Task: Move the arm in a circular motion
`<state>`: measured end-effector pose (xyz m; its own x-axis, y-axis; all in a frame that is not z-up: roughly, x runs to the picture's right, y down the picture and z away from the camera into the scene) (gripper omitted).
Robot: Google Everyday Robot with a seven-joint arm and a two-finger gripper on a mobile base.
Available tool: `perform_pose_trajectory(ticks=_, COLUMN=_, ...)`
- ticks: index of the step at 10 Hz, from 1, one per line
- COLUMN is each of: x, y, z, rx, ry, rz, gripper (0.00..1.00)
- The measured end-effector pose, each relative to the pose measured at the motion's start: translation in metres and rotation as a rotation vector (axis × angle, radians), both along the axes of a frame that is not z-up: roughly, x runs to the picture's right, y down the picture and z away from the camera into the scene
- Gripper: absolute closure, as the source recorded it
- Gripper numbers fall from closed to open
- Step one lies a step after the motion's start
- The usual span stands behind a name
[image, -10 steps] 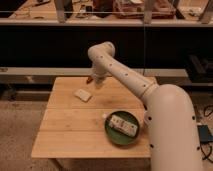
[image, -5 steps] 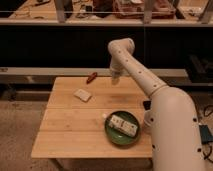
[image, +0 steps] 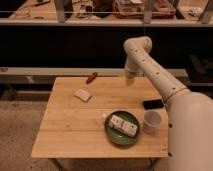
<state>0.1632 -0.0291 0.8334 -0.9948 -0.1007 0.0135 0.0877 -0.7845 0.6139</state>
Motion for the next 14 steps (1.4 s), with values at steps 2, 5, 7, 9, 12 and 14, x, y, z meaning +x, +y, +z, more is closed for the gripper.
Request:
perform_pose_trajectory(ticks=2, x=0.029, y=0.016, z=-0.021, rx=-0.016, ry=0.024, rz=-0.006, gripper=1.00)
perform_pose_trajectory(ticks=5, x=0.050, y=0.045, z=-0.049, rx=-0.038, ry=0.007, rz=0.026, gripper=1.00)
perform_pose_trajectory(ticks=7, x=0.052, y=0.064, z=-0.069, rx=-0.046, ry=-0.040, rz=0.036, gripper=1.00)
perform_pose_trajectory(ticks=9, x=0.051, y=0.083, z=-0.088, rx=-0.052, ry=-0.085, rz=0.034, gripper=1.00)
perform_pose_trajectory(ticks=12, x=0.050, y=0.104, z=-0.112, rx=-0.053, ry=-0.117, rz=0.008, gripper=1.00)
perform_pose_trajectory(ticks=14, x=0.033, y=0.120, z=-0.138, rx=-0.053, ry=-0.158, rz=-0.030, gripper=1.00)
